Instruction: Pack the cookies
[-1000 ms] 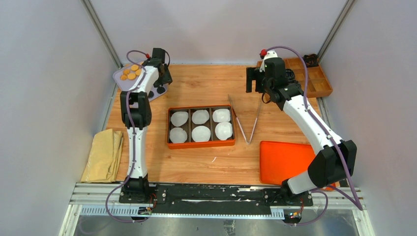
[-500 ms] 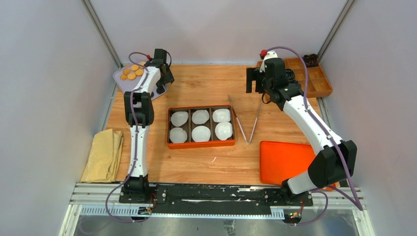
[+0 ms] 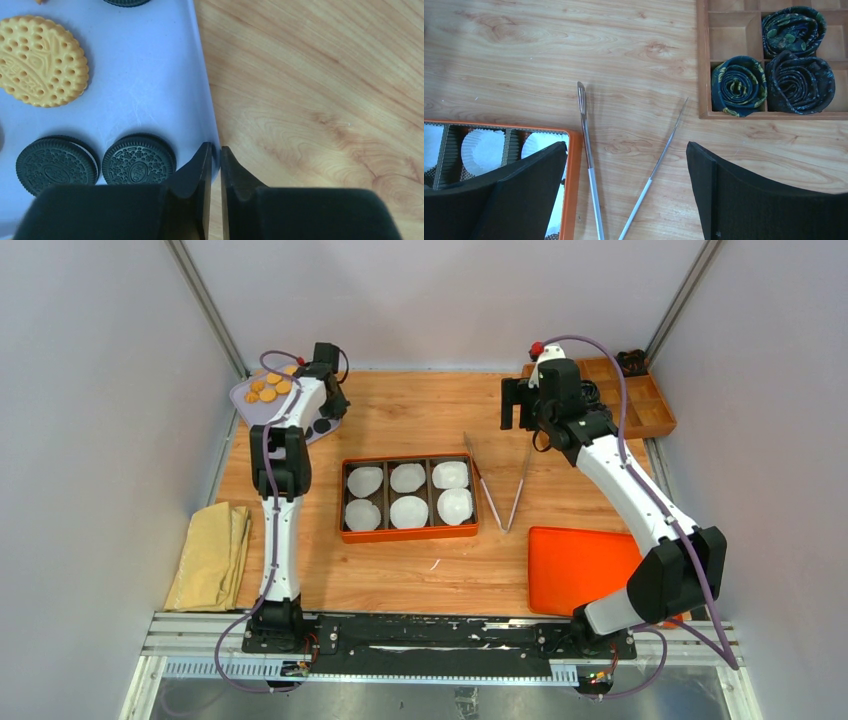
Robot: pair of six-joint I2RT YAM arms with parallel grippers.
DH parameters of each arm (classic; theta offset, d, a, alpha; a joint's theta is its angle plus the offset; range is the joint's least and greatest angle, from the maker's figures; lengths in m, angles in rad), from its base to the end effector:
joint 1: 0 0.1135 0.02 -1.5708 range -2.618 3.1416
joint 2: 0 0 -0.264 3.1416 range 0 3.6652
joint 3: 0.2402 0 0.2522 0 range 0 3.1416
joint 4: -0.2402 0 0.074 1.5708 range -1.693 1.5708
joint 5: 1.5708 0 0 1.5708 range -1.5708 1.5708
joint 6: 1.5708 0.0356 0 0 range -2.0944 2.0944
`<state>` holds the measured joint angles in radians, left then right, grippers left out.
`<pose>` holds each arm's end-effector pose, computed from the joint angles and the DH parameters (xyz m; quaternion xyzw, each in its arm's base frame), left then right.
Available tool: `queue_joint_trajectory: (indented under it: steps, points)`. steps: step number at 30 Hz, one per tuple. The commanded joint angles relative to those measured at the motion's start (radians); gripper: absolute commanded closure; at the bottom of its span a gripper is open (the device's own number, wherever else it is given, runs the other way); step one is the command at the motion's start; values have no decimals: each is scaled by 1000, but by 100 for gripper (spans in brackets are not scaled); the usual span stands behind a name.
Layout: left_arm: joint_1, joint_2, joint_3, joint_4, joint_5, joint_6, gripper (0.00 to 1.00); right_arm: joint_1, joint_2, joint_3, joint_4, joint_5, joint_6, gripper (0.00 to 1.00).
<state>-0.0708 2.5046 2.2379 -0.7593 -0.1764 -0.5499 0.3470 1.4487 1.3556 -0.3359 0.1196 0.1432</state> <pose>0.5399 -0.0320 0.1706 -0.2506 0.9264 -0.0011 0.2811 0.3181 0.1105 0.3670 -0.0533 0.8388 0.0821 0.5355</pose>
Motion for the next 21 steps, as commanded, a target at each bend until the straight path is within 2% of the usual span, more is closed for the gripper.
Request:
queue_joint_trajectory:
  steps: [1, 6, 21]
  points:
    - [-25, 2, -70, -56, 45, 3, 92, 6, -30, -19, -2, -6, 22, 5]
    - [-90, -5, -65, -55, 63, 26, 98, 6, -32, -22, -2, -6, 27, 5]
    - [-362, -12, -60, -54, 109, 22, 100, 4, -78, -56, -4, 8, 25, 5]
